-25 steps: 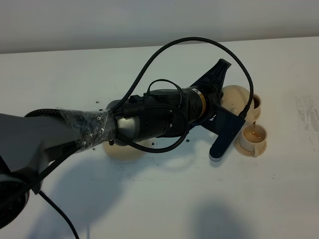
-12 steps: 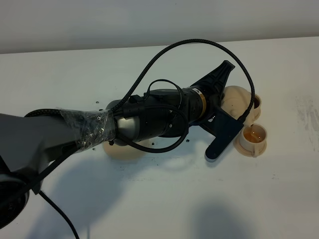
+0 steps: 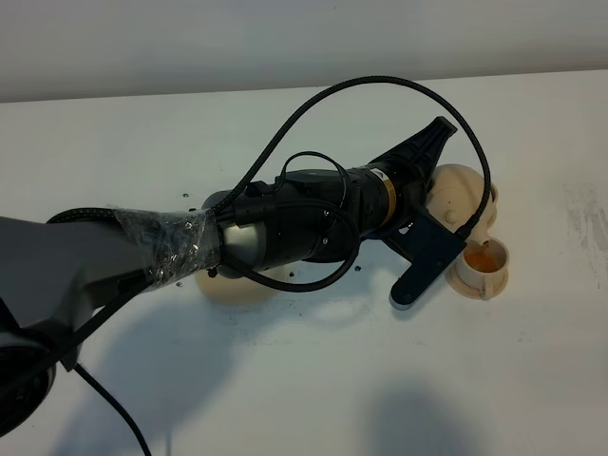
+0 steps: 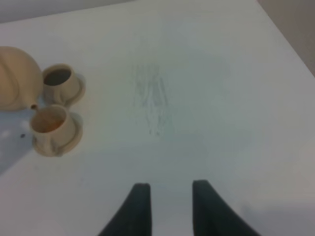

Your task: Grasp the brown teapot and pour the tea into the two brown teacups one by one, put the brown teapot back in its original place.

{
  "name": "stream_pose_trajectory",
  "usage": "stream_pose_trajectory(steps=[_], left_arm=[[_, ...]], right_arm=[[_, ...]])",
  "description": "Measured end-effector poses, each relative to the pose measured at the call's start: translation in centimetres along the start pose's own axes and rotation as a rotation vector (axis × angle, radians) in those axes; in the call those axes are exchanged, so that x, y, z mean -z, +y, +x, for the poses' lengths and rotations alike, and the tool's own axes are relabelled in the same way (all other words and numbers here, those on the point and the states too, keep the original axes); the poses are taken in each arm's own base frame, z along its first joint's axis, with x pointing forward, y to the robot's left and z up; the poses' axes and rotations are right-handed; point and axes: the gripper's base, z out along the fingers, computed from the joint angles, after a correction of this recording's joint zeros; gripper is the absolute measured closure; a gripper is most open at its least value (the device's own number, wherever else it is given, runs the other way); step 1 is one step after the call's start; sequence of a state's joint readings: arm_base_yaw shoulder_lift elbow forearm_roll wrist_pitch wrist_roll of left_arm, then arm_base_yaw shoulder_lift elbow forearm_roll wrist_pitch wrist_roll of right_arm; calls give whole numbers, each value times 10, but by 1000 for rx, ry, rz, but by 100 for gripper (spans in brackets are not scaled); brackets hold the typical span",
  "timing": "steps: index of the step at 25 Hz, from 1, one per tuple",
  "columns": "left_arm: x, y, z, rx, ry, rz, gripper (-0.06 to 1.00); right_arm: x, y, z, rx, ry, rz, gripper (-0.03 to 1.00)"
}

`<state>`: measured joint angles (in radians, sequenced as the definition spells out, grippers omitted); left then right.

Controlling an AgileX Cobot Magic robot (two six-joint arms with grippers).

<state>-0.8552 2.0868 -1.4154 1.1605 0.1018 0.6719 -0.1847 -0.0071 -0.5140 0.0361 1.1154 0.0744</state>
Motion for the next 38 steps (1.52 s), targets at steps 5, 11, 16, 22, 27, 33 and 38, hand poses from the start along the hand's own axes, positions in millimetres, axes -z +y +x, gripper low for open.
stream_pose_trajectory(steps=[5,11,16,22,27,33,38], left_arm=[[0,1,0,-24,-4,-9,83],[0,1,0,-42,-5,-15,83],[0,2,0,-62,-3,-18,83],[0,2,0,-91,-2,-25,83],[0,3,0,-120,1,-31,83],[0,3,-1,-128,-6,-37,83],[0,4,-1,-177,-9,-41,83]], right_arm=[[0,0,0,0,0,0,74],[0,0,0,0,0,0,74],[0,0,0,0,0,0,74],[0,0,0,0,0,0,74],[0,0,0,0,0,0,74],[0,0,0,0,0,0,74],[0,0,0,0,0,0,74]])
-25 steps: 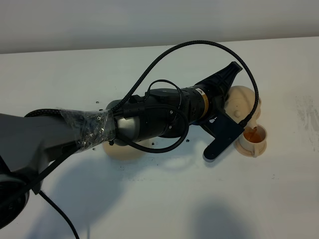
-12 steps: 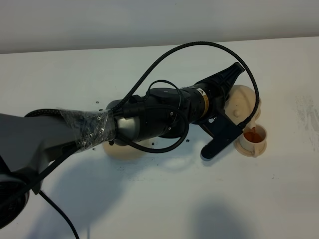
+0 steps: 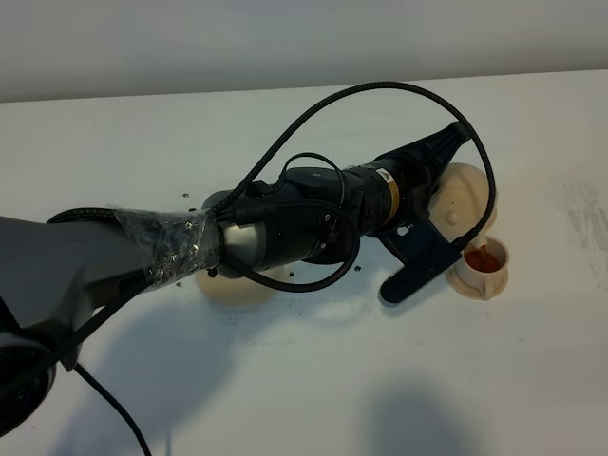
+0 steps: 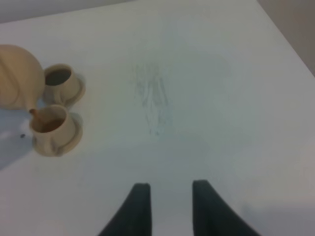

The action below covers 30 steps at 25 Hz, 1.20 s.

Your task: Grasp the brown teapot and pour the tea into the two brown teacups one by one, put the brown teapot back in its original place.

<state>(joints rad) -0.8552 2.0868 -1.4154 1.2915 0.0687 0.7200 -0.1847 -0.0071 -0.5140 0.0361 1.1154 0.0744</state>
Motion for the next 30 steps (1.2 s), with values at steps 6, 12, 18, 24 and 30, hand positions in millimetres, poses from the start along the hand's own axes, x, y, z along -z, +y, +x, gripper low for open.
stream_pose_trajectory(steps=[6,12,18,24,30], left_arm=[[0,0,0,-29,0,0,83],[0,0,0,-78,3,1,83],[0,0,0,-94,4,2,83],[-2,5,3,-111,15,-14,83],[-3,5,3,-134,19,-16,83]], right_arm=[[0,0,0,0,0,0,74],[0,0,0,0,0,0,74],[0,0,0,0,0,0,74],[0,0,0,0,0,0,74],[0,0,0,0,0,0,74]])
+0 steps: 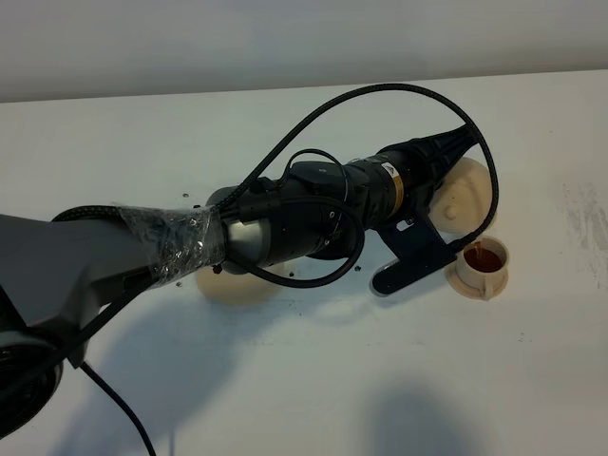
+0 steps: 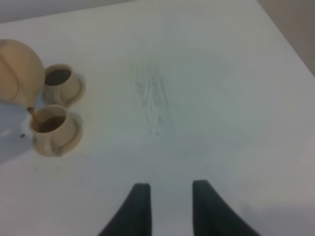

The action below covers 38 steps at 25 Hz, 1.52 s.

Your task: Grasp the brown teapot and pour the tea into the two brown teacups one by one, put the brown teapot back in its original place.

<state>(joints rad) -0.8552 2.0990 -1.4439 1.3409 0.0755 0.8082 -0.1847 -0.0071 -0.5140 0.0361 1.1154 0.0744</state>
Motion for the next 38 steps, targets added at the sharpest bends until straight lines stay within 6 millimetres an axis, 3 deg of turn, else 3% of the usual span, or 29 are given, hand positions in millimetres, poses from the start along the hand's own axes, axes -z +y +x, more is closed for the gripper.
stream_pose_trajectory(steps=[38], left_arm=[[1,4,-4,-54,-5,-14,83]], right_arm=[[0,0,0,0,0,0,74]])
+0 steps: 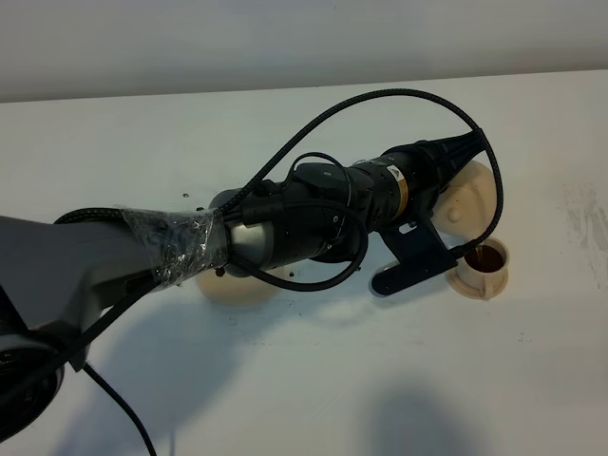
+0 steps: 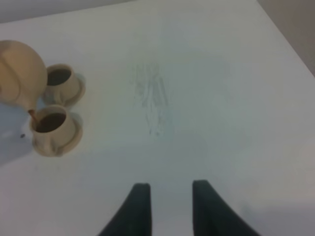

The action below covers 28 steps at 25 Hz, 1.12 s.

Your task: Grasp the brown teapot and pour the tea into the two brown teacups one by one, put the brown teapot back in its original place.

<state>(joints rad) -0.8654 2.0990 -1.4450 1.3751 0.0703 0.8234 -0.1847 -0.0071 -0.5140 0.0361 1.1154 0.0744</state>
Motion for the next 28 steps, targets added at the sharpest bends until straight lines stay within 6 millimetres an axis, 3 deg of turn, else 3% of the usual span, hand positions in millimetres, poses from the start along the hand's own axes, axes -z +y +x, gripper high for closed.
stream_pose_trajectory(steps=[20,28], left_arm=[[0,0,0,7,1,1,83],[0,-1,1,282,13,13,83]], right_arm=[[0,0,0,0,0,0,74],[0,0,0,0,0,0,74]])
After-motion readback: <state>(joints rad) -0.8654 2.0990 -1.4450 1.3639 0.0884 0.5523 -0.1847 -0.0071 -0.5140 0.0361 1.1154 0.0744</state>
